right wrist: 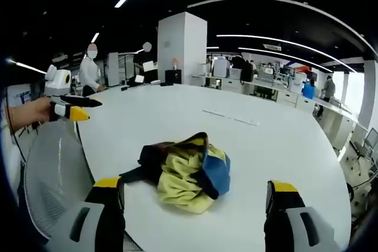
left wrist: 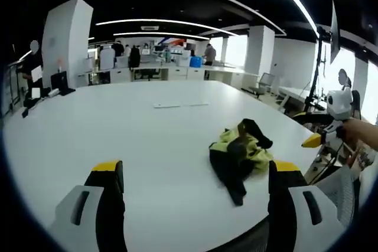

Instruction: Fold the garment on the visible template until the final outline fits inside the template.

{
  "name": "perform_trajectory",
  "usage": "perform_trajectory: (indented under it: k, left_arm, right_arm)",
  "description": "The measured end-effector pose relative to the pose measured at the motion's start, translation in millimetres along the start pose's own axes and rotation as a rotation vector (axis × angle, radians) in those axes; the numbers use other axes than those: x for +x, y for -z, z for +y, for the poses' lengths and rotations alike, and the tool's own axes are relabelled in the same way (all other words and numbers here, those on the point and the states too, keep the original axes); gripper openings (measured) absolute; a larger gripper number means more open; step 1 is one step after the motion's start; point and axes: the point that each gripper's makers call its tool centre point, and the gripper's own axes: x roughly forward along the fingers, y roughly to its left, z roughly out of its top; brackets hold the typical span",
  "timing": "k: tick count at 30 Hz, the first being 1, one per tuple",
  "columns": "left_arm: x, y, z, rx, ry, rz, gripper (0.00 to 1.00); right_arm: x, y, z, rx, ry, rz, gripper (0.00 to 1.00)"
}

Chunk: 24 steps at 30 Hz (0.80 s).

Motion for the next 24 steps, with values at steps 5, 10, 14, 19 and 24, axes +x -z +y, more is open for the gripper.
perform_trajectory:
  k: [5, 10, 14, 19, 24]
  left_arm:
    - [0.6, 0.3, -0.7, 0.004, 0.002, 0.004, 0.99]
    - [1.8, -0.8, -0.6, -0.002, 0.004, 0.002, 0.99]
    - [2.2, -0.6, 0.1, 0.003, 0.005, 0.007, 0.99]
    - [2.2, -1.7, 1.1, 0.004, 0.002, 0.005, 0.99]
    - [2.7, -1.2, 1.9, 0.007, 0.002, 0.009, 0.99]
  right_arm:
    - [-0.1, 3.0, -2.1, 0.001, 0.002, 0.01, 0.99]
    - [0.0, 3.5, -2.7, 0.002, 0.002, 0.012, 0.99]
    - [0.6, 3.5, -3.4, 0.006, 0.003, 0.011, 0.99]
    - [0.7, 3.4, -3.8, 0.002, 0.002, 0.012, 0.99]
    - [0.5, 3.3, -5.1, 0.003, 0.007, 0.009, 0.99]
